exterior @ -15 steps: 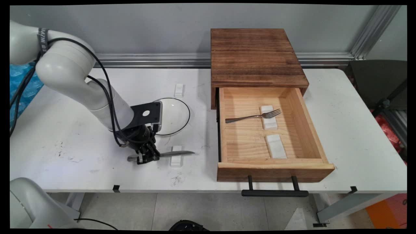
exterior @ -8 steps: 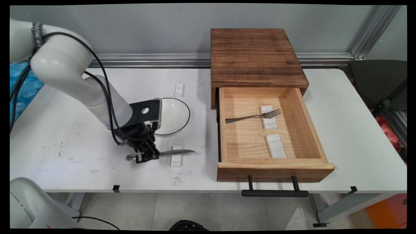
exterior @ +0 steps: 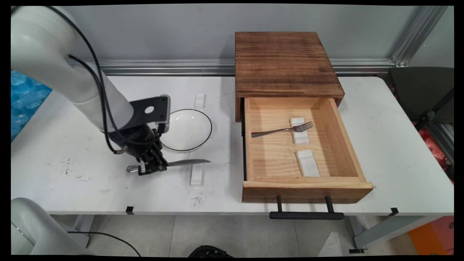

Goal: Place the picked object into the drawer

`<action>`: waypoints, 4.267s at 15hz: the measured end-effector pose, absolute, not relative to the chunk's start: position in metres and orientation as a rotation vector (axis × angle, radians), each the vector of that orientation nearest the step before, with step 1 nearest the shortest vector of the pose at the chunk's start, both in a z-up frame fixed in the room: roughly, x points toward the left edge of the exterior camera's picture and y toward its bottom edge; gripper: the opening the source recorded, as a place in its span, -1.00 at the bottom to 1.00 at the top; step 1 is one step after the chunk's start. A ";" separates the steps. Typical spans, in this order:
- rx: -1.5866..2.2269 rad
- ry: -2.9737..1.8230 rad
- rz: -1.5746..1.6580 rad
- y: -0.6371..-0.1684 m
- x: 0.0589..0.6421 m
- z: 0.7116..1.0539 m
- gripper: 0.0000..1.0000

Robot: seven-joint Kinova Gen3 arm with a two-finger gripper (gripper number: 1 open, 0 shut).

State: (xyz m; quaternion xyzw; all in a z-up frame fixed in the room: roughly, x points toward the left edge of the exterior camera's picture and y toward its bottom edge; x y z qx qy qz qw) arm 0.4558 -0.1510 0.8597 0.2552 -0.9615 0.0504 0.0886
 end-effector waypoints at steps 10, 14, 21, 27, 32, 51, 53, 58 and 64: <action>0.800 -2.860 0.178 -0.142 0.439 0.938 -1.00; 0.807 -2.828 0.190 -0.148 0.421 0.967 -1.00; 0.789 -2.757 0.210 -0.173 0.369 0.990 -1.00; 0.788 -2.722 0.230 -0.199 0.318 0.990 -1.00; 0.765 -2.731 0.235 -0.220 0.278 0.982 -1.00; 0.679 -2.829 0.195 -0.294 0.154 0.884 -1.00; 0.673 -2.836 0.189 -0.300 0.149 0.870 -1.00; 0.667 -2.846 0.183 -0.311 0.143 0.848 -1.00; 0.652 -2.847 0.178 -0.319 0.141 0.827 -1.00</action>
